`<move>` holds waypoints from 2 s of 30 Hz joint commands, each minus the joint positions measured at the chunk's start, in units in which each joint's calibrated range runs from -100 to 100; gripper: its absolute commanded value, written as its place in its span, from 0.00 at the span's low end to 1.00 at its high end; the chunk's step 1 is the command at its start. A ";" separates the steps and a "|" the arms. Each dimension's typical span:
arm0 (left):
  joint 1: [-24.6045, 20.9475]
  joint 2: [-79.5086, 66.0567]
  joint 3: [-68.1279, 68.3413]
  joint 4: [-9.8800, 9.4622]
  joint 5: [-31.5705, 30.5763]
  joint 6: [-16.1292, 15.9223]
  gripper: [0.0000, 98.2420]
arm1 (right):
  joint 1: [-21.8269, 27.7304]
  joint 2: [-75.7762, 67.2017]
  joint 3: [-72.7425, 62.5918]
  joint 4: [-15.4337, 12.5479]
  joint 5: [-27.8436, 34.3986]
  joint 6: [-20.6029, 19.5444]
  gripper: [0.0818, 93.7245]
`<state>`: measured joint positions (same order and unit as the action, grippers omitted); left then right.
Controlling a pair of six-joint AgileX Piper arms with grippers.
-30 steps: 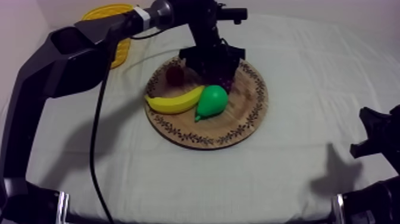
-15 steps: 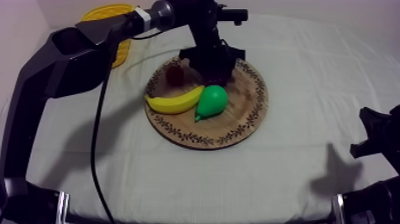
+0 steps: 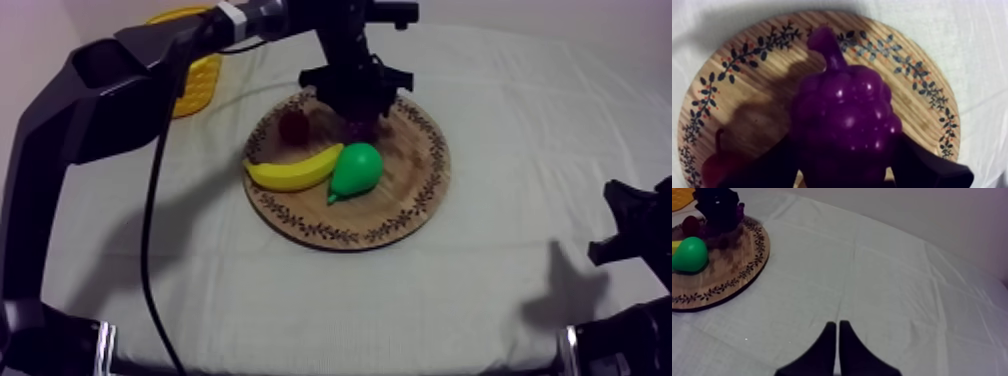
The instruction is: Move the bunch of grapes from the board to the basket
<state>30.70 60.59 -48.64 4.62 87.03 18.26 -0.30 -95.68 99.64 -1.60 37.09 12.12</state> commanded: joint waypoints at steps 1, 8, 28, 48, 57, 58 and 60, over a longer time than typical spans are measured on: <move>0.11 -1.15 0.48 -0.48 -0.06 0.01 0.65 | -0.01 0.00 0.03 0.01 0.01 0.01 0.00; 0.79 -6.79 4.08 -2.37 -0.56 -1.02 0.66 | -0.01 0.00 0.03 0.01 0.01 0.01 0.00; 3.92 -36.54 40.40 -6.10 -16.52 -2.45 0.65 | -0.01 0.00 0.03 0.01 0.01 0.01 0.00; 2.52 -62.12 65.99 -7.02 -22.91 -3.06 0.66 | -0.01 0.00 0.03 0.01 0.01 0.01 0.00; -7.54 -67.64 73.22 -6.76 -23.05 -4.40 0.66 | -0.01 0.00 0.03 0.01 0.01 0.01 0.00; -8.68 -67.99 73.92 -6.69 -23.19 -4.66 0.66 | -0.01 0.00 0.03 0.01 0.01 0.01 0.00; -10.83 -68.48 75.28 -6.53 -23.63 -5.19 0.66 | -0.01 0.00 0.03 0.01 0.01 0.01 0.00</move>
<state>22.84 -7.86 25.89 -2.01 63.56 13.29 -0.30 -95.68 99.64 -1.60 37.09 12.16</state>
